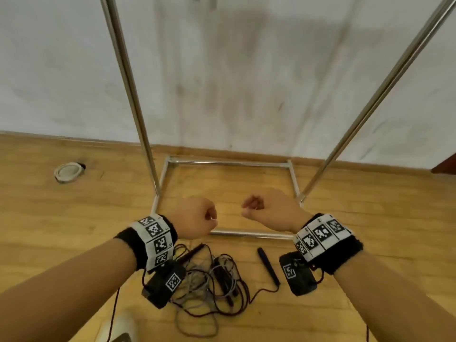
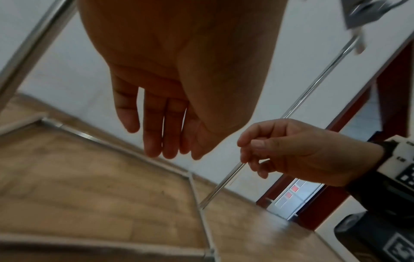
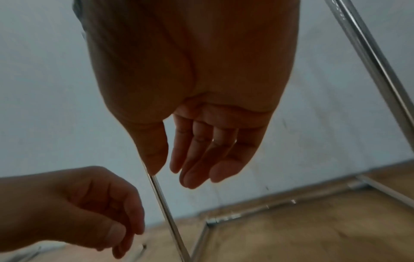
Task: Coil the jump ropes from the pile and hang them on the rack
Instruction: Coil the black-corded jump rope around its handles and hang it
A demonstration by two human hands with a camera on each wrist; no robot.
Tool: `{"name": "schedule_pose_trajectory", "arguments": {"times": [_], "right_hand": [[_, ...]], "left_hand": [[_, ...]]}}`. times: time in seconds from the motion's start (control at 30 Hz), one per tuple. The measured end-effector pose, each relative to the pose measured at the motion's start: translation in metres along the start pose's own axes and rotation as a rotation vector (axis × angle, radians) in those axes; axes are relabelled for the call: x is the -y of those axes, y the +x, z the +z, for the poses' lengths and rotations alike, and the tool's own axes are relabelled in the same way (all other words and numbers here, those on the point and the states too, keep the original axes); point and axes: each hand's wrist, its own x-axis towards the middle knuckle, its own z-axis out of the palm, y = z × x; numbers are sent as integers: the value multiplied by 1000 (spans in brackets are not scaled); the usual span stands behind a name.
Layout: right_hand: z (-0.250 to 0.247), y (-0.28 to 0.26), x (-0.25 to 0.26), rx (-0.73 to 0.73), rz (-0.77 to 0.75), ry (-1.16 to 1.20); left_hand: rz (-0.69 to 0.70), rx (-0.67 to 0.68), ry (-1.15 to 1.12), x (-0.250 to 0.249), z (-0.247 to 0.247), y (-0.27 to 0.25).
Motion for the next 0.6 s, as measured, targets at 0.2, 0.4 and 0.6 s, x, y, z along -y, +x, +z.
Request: {"name": "schedule_pose_trajectory", "arguments": {"times": [0.2, 0.4, 0.6], "right_hand": [[117, 33, -95, 137, 173, 13], [196, 45, -193, 134, 459, -48], [216, 57, -251, 90, 600, -160]], "left_hand": [[-99, 160, -85, 59, 116, 35], [-99, 295, -129, 78, 211, 75], [-82, 371, -194, 69, 262, 115]]}}
